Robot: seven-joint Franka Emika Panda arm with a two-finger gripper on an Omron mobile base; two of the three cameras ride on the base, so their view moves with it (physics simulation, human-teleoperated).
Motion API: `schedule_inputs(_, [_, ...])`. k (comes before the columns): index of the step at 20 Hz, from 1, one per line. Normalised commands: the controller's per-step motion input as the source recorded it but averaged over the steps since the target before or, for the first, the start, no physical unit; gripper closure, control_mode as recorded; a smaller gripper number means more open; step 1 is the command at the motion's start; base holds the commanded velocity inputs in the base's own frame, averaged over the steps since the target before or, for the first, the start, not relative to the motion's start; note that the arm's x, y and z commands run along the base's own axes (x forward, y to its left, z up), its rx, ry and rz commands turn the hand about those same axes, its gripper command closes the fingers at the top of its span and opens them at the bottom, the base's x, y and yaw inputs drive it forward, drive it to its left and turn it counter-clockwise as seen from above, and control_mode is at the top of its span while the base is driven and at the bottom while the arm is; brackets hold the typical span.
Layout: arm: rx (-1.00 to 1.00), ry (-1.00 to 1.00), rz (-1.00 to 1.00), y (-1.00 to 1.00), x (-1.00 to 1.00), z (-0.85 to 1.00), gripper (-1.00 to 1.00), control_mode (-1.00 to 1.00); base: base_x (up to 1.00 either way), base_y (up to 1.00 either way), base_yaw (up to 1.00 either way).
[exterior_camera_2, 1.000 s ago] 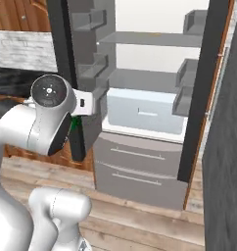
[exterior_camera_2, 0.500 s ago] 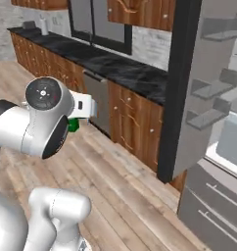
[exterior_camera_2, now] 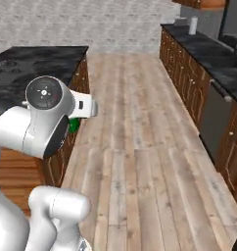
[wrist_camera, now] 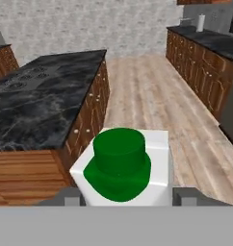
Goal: Take out the milk from the fridge and place it on the tray on the counter. Then take the sugar cube near the tray and place it in the tray.
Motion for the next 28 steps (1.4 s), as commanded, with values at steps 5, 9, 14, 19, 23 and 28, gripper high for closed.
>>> schedule_inputs(5, [0.00,0.00,0.00,0.00,0.00,0.00,1.00,1.00,0.15,0.01,0.96])
schedule_inputs(9, [0.00,0.00,0.00,0.00,0.00,0.00,1.00,1.00,0.12,0.23,0.90])
schedule_inputs(14, [0.00,0.00,0.00,0.00,0.00,0.00,1.00,1.00,0.90,1.00,0.23])
schedule_inputs(19, [0.00,0.00,0.00,0.00,0.00,0.00,1.00,1.00,1.00,1.00,0.00])
schedule_inputs(23, [0.00,0.00,0.00,0.00,0.00,0.00,1.00,1.00,1.00,1.00,-0.05])
schedule_inputs(28, [0.00,0.00,0.00,0.00,0.00,0.00,1.00,1.00,1.00,1.00,-0.07])
